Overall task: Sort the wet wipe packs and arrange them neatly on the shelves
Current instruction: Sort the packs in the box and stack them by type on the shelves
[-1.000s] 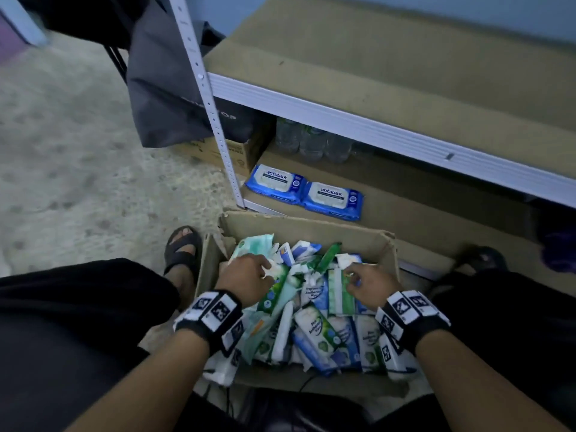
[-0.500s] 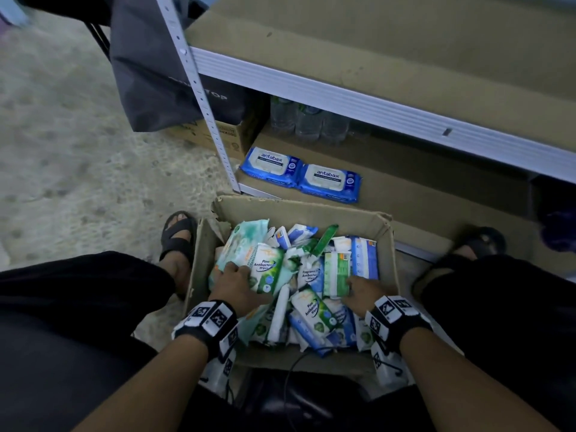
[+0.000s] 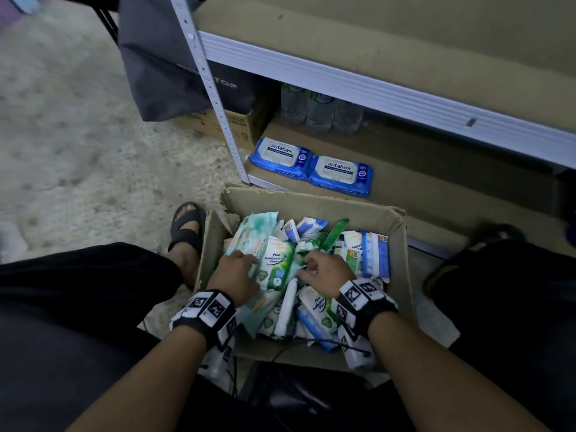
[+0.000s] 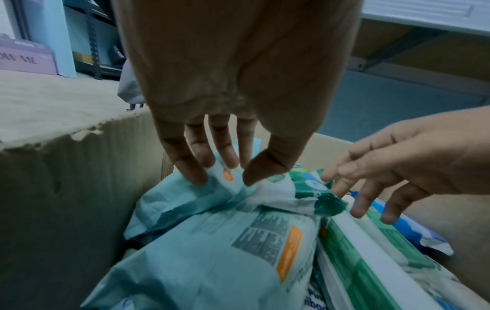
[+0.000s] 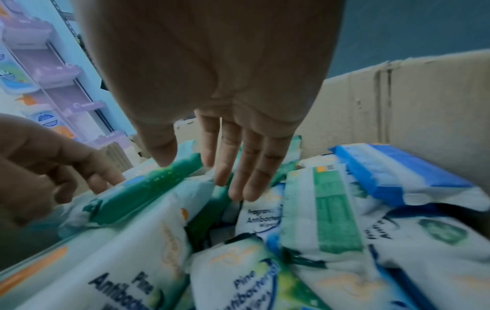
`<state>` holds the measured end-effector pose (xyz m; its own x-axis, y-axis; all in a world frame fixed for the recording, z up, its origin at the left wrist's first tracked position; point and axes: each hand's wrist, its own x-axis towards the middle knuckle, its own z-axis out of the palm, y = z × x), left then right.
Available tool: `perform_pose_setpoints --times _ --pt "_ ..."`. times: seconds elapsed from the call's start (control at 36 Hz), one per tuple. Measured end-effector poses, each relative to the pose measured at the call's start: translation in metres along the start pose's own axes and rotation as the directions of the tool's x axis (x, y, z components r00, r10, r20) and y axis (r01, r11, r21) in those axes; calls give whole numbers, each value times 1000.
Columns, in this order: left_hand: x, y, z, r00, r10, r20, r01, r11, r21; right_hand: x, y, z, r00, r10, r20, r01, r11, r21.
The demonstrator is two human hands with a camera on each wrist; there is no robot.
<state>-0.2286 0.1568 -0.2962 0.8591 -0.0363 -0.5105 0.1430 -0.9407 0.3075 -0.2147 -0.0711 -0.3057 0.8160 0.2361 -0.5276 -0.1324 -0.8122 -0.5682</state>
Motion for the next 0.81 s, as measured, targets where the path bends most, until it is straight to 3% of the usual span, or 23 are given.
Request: perform_pose_setpoints --times 0.08,0.14,0.33,0.53,0.81 --pt "0 -4 0 990 -53 -128 51 999 -14 7 -16 4 1000 -2 -23 2 1000 9" --pt "2 -5 0 982 -116 -150 108 992 -60 14 -21 9 999 32 -17 -32 999 19" --pt "11 -5 7 987 -163 12 163 980 -117 22 -41 23 993 117 -21 -116 992 46" --pt "18 -14 7 984 -175 26 173 982 79 29 -39 31 975 182 130 -196 975 106" --pt "14 -11 -5 993 -113 37 106 984 145 19 -38 24 952 261 160 -297 914 278"
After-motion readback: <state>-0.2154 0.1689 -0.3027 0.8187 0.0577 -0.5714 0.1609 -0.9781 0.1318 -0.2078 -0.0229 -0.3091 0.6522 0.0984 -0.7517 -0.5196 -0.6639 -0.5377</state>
